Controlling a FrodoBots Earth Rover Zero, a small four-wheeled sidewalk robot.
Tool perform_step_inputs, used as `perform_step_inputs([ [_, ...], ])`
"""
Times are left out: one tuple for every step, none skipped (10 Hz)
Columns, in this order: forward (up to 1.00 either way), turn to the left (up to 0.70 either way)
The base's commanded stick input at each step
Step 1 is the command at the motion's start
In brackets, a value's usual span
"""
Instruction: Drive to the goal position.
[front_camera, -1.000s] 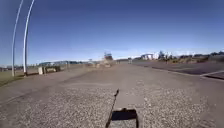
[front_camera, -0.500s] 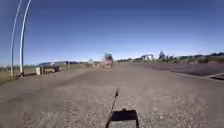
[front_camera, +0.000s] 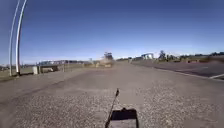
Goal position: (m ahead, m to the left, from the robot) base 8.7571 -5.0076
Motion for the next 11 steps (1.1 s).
perform_step_inputs([
  [0.70, -0.34],
  [0.70, -0.32],
  [0.70, 0.00],
  [0.70, 0.00],
  [0.70, 0.00],
  [0.70, 0.00],
  [0.70, 0.00],
  [0.70, 0.00],
  [0.70, 0.00],
  [0.70, 0.00],
  [0.70, 0.00],
])
